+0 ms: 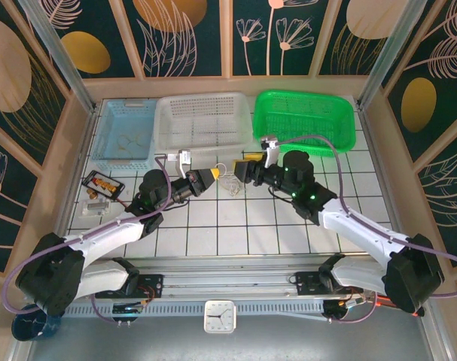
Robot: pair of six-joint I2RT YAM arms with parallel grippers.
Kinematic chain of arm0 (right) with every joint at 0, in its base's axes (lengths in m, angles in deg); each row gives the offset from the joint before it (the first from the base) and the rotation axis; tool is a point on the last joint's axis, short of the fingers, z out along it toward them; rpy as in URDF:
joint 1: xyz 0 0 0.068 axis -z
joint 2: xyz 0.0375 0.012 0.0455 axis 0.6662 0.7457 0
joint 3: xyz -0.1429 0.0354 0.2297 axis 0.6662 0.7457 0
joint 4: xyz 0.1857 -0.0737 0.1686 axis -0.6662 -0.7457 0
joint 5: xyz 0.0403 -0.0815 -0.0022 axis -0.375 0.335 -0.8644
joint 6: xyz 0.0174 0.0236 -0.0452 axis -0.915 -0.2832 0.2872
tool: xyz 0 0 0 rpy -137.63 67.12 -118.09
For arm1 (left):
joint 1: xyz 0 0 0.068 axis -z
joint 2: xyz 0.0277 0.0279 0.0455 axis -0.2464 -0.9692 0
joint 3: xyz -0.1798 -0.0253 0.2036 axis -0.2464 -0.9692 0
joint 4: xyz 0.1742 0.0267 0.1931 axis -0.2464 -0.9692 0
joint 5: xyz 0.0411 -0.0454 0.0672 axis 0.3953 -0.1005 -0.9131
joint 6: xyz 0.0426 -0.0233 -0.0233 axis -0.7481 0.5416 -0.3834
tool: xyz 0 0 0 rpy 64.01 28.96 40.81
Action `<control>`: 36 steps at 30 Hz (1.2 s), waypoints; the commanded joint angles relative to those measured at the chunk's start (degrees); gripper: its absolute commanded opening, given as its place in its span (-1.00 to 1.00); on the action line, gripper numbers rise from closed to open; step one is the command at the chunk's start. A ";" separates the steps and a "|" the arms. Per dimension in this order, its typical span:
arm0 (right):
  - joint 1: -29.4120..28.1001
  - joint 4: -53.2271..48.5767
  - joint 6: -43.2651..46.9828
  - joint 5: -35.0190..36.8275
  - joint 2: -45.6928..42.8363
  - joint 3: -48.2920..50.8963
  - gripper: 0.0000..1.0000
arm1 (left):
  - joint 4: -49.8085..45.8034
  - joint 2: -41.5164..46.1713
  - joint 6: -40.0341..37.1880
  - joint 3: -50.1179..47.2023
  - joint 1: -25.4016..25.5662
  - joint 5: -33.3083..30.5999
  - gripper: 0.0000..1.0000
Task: Untangle the cables
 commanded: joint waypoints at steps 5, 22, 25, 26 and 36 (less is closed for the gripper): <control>0.36 2.20 0.72 -3.94 3.29 -2.08 0.23 | 4.12 -0.37 0.47 2.16 0.42 1.72 -1.00; -2.19 5.27 -1.21 -4.69 4.52 -1.13 0.21 | 4.59 -0.99 0.57 2.25 0.36 1.45 -1.00; -2.34 5.48 -1.31 -4.45 5.09 -1.30 0.21 | 5.09 -1.26 0.87 2.32 0.41 1.60 -1.00; -2.45 5.69 -1.31 -4.36 5.48 -1.39 0.20 | 5.18 -1.33 0.91 2.38 0.44 1.63 -1.00; -2.28 6.46 -1.13 1.16 14.81 -5.11 0.15 | 6.70 -1.34 2.75 3.41 0.39 2.54 -1.00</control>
